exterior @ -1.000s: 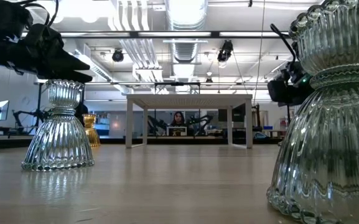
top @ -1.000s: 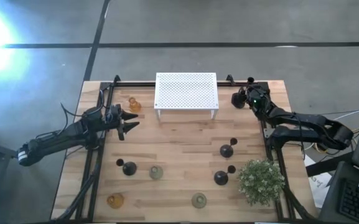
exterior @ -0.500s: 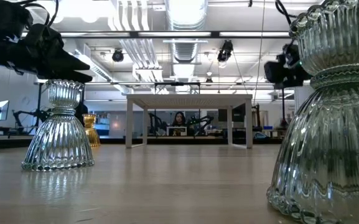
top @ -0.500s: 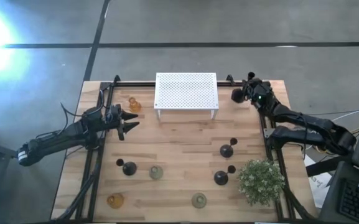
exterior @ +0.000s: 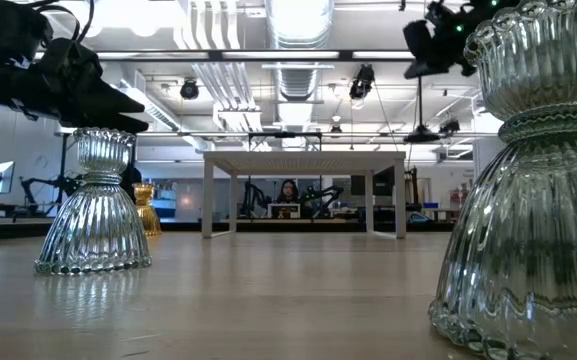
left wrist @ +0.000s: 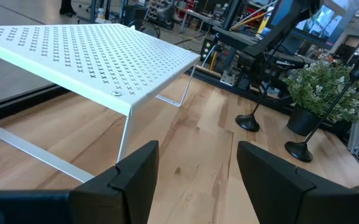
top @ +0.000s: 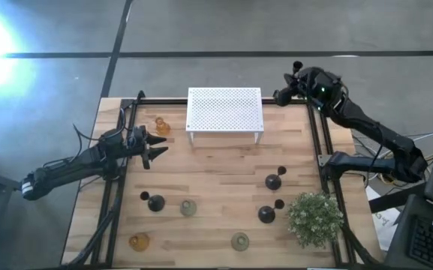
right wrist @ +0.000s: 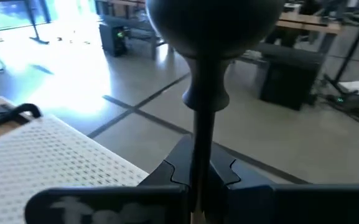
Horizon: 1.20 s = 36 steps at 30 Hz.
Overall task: Pick & Place candle stick holders
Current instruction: Put the black candle holder on the shelf
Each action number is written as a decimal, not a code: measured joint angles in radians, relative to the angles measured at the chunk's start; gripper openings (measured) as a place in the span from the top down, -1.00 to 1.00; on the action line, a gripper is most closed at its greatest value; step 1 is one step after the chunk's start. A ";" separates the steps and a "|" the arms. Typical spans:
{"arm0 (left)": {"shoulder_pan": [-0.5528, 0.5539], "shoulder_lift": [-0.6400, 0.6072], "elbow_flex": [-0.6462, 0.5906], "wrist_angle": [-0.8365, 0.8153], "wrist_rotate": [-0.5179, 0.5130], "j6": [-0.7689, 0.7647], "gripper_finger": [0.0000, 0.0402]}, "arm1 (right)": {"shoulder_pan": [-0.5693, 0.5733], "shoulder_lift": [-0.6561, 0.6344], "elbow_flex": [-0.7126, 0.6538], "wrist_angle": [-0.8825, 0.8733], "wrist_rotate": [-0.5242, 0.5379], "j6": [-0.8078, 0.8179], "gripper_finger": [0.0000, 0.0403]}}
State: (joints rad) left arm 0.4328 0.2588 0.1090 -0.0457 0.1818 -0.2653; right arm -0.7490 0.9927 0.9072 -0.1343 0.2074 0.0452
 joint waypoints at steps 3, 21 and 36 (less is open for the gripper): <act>0.000 0.000 0.000 0.000 0.000 0.000 -0.11 | 0.000 0.062 0.071 -0.017 -0.080 0.000 0.96; 0.000 0.000 0.000 0.000 0.000 0.000 -0.11 | 0.000 0.462 0.343 0.024 -0.338 -0.049 0.96; 0.000 0.000 0.000 0.000 0.000 0.000 -0.11 | -0.028 0.500 0.275 0.185 -0.389 -0.047 0.96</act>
State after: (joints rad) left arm 0.4329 0.2585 0.1089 -0.0459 0.1818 -0.2653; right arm -0.7772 1.4925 1.1825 0.0511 -0.1814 -0.0018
